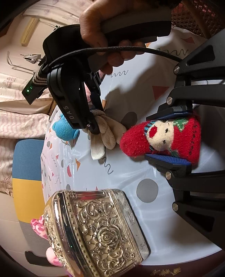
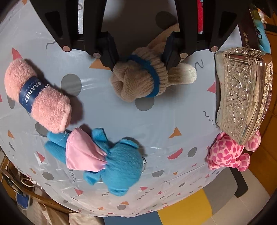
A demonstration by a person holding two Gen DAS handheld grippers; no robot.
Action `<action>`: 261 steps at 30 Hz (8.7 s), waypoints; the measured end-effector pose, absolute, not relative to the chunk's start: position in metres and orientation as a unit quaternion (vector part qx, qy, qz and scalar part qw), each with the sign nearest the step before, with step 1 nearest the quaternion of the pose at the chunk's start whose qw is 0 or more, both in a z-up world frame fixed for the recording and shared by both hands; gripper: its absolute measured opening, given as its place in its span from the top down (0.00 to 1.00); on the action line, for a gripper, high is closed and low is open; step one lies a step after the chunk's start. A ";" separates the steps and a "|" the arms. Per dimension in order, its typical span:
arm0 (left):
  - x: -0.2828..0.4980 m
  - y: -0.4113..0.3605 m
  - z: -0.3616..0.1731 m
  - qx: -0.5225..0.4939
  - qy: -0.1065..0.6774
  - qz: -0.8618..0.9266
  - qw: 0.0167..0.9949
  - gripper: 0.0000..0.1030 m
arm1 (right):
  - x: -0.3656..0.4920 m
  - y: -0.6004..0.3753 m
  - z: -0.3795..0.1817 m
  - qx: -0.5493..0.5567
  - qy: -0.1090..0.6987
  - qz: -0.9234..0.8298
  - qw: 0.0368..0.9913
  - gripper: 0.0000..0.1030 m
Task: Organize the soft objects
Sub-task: 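Lift the glove with the right gripper while the left carries the sock doll toward the gold tray, then lower the red sock doll into the gold tray and open the left gripper, then carry the beige glove into the gold tray and open the right gripper, then reach the right gripper to the pink GRAREY dishcloth roll and grasp it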
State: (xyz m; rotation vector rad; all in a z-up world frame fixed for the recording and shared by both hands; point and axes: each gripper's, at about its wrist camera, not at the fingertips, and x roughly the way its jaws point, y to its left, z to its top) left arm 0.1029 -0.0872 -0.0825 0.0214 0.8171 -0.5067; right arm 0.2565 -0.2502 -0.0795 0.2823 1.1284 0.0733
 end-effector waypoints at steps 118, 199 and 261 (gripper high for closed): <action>-0.011 0.203 0.008 -0.096 0.354 0.136 0.921 0.18 | 0.187 -0.201 -0.012 -0.052 0.452 0.069 0.888 0.67; -0.009 0.159 0.028 -0.036 0.343 0.082 0.935 0.16 | 0.151 -0.178 0.033 0.037 0.380 0.125 0.916 0.47; 0.073 -0.091 0.035 0.079 0.367 -0.234 0.897 0.16 | 0.227 -0.385 -0.017 0.122 0.492 -0.003 0.862 0.34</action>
